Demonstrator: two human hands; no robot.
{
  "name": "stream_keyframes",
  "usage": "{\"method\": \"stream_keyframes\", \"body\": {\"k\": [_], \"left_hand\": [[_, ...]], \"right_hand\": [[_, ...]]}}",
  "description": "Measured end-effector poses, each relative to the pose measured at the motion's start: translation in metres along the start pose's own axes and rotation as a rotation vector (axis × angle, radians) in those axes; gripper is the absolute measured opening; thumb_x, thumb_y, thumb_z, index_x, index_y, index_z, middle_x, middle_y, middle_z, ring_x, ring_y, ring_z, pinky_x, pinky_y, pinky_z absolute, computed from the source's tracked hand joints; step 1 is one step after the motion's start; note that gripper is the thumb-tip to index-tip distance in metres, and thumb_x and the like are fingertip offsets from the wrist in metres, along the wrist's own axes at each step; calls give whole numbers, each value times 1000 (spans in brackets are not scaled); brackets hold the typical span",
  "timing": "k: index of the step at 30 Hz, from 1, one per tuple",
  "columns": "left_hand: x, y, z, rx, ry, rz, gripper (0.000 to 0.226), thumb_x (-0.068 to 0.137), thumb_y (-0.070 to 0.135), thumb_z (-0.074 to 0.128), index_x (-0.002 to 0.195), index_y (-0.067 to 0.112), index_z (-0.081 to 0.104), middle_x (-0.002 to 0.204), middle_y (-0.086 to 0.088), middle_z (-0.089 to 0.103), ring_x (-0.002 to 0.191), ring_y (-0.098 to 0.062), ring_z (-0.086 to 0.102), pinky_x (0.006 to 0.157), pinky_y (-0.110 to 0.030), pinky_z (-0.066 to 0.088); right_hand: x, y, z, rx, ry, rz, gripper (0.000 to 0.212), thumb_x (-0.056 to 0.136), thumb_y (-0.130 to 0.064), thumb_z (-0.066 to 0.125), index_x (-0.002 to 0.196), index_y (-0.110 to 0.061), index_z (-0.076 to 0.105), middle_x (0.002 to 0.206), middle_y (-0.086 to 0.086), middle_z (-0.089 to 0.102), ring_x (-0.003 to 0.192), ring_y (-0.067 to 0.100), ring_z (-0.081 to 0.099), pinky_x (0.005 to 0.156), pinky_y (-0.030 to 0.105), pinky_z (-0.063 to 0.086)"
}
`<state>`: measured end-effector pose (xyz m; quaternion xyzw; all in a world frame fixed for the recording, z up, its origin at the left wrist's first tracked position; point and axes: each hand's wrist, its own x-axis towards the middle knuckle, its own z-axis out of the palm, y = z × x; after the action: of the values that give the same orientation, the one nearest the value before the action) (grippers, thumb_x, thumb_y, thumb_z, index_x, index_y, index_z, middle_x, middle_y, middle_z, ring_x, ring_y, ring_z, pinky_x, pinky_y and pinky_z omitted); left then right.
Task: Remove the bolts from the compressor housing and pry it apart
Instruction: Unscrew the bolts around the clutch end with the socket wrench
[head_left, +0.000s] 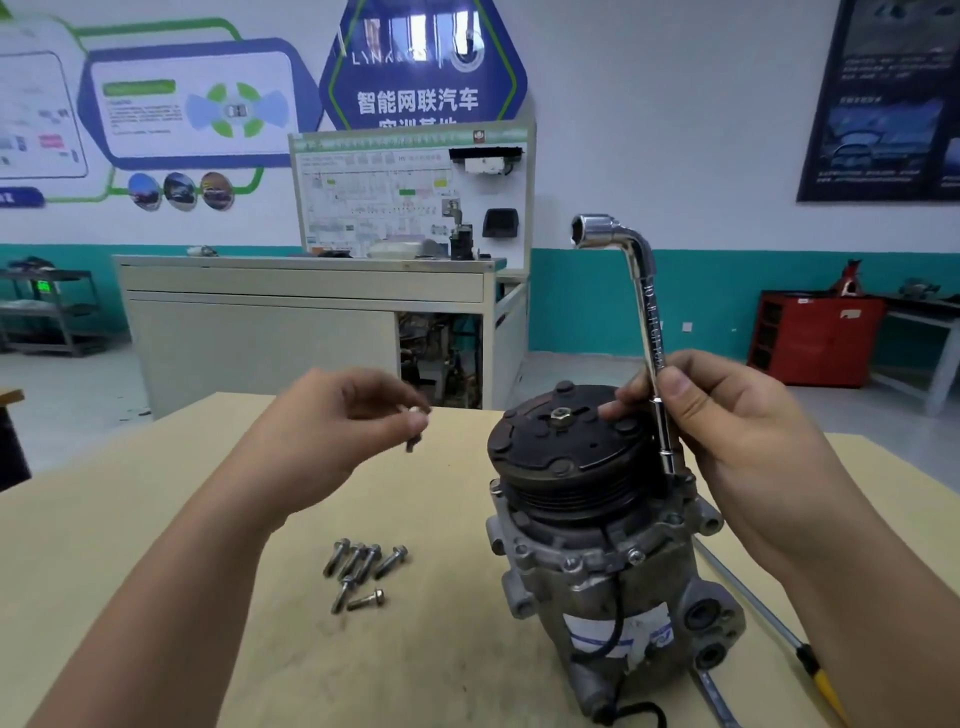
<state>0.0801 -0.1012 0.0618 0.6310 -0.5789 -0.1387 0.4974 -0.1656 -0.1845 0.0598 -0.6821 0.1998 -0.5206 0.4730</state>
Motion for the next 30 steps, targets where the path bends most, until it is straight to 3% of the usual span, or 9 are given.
{"method": "stream_keyframes", "body": {"k": [4,9,14,18,24,30], "left_hand": [[3,-59,-16,250,-5,-231,14,83,16,73,71,23,73,65,5,71,71,-23,62,67,-29,42],[-3,-118,-7,521,-162,-430,12,81,20,73,71,25,69,62,11,68,61,-5,58,53,-15,41],[-1,-132,-4,612,-180,-458,12,75,28,78,73,27,66,75,8,68,71,-5,61,52,-14,40],[-2,-137,4,692,-222,-472,18,74,31,80,76,25,63,72,12,62,66,0,55,49,-12,36],[-4,-132,9,727,-225,-492,20,76,33,79,83,23,63,81,7,58,73,-8,54,50,-13,36],[-6,-135,10,687,-221,-492,21,75,34,80,78,26,61,83,7,57,76,-9,54,55,-17,38]], "right_hand": [[-1,0,-2,-10,6,-11,22,77,-33,50,74,-16,65,79,10,72,81,19,67,78,32,49],[-2,0,-1,-27,-6,-31,22,74,-33,51,69,-18,66,77,8,72,76,15,67,70,21,54],[-2,0,-1,-28,-18,-40,22,76,-32,50,69,-27,70,77,6,72,77,15,67,72,23,54],[-1,2,-2,-33,-18,-38,21,76,-32,51,70,-21,68,78,8,72,79,15,66,72,23,54],[-1,2,-3,-26,-29,-32,21,77,-32,51,70,-22,68,80,8,72,81,17,66,80,34,49],[0,3,-4,34,-45,-25,19,78,-31,51,72,-19,66,78,7,72,79,16,66,71,23,54]]}}
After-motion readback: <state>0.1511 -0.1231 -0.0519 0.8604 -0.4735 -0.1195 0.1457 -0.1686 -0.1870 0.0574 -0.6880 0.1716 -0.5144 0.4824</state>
